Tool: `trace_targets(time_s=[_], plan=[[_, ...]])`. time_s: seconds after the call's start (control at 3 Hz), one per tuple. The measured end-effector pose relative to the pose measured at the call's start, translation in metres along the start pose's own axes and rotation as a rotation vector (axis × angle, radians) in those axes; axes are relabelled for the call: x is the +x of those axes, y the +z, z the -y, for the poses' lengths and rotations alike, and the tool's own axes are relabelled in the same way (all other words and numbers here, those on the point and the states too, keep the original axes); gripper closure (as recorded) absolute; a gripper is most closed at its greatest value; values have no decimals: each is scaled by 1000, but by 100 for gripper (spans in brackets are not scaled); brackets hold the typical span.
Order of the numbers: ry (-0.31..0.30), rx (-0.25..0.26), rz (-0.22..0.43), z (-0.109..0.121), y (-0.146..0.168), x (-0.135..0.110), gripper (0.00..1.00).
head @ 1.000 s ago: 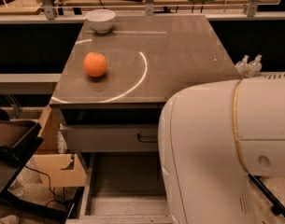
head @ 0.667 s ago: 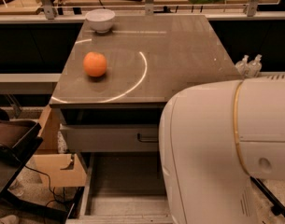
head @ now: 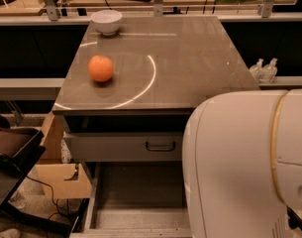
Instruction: Place green rice chip bag into middle drawer
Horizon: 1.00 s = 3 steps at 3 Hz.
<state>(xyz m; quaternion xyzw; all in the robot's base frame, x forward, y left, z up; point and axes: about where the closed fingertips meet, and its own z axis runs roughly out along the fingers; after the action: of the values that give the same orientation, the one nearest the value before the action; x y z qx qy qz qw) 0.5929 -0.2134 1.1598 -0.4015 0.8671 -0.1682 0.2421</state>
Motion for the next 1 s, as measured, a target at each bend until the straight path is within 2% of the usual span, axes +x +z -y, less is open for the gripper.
trace_targets(time_s=[0.67,1.0], plan=[[-1,63,46,15,-4,-11,100],[61,59,24,18,-7,6,100]])
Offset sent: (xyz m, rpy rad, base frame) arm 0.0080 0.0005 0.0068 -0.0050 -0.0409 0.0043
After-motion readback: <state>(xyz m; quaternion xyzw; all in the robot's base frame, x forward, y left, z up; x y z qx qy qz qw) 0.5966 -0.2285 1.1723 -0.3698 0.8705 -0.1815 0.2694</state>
